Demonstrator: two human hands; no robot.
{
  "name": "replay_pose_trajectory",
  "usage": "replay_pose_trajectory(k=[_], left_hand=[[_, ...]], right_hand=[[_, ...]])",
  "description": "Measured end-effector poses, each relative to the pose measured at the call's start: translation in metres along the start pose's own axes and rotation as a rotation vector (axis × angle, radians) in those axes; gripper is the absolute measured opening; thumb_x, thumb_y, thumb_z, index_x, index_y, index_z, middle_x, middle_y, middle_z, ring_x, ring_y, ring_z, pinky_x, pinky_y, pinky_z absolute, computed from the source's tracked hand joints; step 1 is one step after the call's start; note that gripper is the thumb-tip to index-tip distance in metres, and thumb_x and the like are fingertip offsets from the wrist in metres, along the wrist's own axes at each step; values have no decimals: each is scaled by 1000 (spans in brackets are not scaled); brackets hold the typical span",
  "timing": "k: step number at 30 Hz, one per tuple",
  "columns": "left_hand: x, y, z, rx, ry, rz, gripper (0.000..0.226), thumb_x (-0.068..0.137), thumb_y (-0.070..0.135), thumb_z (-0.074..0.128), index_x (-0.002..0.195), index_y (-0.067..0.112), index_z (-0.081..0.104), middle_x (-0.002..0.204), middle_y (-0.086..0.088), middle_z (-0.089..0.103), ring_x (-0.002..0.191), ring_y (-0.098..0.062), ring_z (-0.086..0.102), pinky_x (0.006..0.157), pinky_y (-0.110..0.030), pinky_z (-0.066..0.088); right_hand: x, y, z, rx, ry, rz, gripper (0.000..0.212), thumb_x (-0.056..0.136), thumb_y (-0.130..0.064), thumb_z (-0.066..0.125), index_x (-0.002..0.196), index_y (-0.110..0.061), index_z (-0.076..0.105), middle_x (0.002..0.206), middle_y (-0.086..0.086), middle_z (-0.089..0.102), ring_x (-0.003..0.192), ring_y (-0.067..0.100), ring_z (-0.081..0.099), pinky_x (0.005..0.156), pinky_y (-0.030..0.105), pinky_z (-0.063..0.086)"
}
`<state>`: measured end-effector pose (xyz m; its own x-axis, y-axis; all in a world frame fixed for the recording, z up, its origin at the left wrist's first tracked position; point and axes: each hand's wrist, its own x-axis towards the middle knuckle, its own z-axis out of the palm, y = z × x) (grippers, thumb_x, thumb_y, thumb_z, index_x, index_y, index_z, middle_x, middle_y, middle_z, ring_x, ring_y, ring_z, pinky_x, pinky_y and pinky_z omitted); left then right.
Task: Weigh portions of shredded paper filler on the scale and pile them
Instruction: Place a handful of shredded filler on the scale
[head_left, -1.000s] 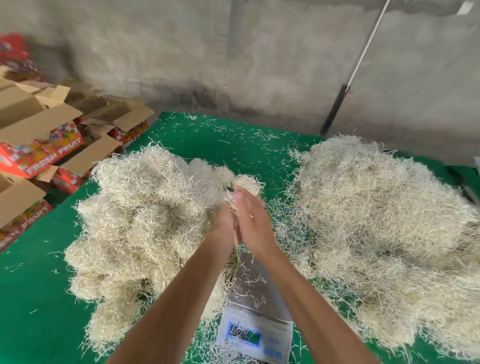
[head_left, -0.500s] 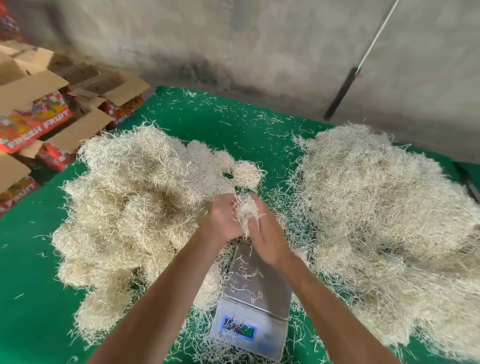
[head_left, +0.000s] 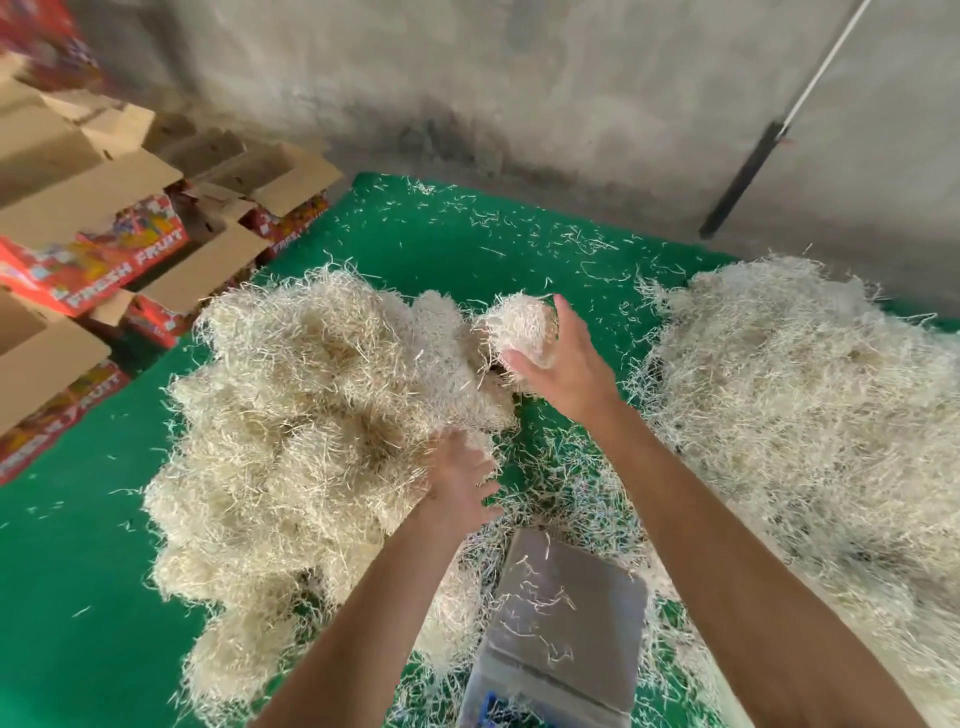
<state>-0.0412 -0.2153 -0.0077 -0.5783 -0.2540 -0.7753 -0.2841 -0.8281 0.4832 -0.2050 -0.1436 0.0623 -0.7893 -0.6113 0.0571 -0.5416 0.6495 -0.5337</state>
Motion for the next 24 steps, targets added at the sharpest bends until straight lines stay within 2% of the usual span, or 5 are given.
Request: replay_pose_trajectory(k=[5, 8, 12, 16, 24], left_hand=[[-1, -27, 21, 192, -11, 58, 50, 106, 44, 38, 142, 11, 49, 135, -8, 62, 115, -26, 63, 94, -47, 51], [-13, -52, 48, 315, -113, 53, 46, 106, 44, 39, 134, 11, 56, 121, -6, 69, 106, -25, 68, 94, -46, 54], [-22, -95, 98, 517, -284, 45, 39, 106, 42, 42, 128, 15, 58, 131, -8, 64, 115, -26, 63, 103, -49, 50], [-26, -144, 154, 732, -338, 78, 39, 105, 39, 48, 138, 18, 51, 133, -7, 62, 115, -25, 63, 99, -47, 53], [0, -206, 217, 979, -219, 258, 57, 100, 52, 51, 151, 33, 34, 157, -4, 35, 134, -31, 45, 105, -57, 46]], right_hand=[[-87, 60, 37, 63, -175, 131, 87, 98, -62, 53, 164, -23, 12, 168, 5, 27, 139, 27, 50, 117, 57, 38], [-147, 96, 35, 138, -83, 199, 68, 105, -50, 50, 161, -22, 25, 153, 7, 51, 107, 19, 66, 101, 45, 53], [-201, 143, 2, 151, 101, 271, 59, 106, -49, 50, 155, -21, 33, 136, 3, 63, 112, 20, 67, 78, 21, 52], [-245, 205, -35, 81, 174, 428, 71, 104, -54, 51, 159, -17, 28, 157, 8, 47, 132, 28, 56, 108, 47, 48], [-271, 286, -44, 185, 118, 558, 84, 99, -45, 65, 163, -15, 19, 166, 13, 30, 147, 33, 40, 120, 50, 35]])
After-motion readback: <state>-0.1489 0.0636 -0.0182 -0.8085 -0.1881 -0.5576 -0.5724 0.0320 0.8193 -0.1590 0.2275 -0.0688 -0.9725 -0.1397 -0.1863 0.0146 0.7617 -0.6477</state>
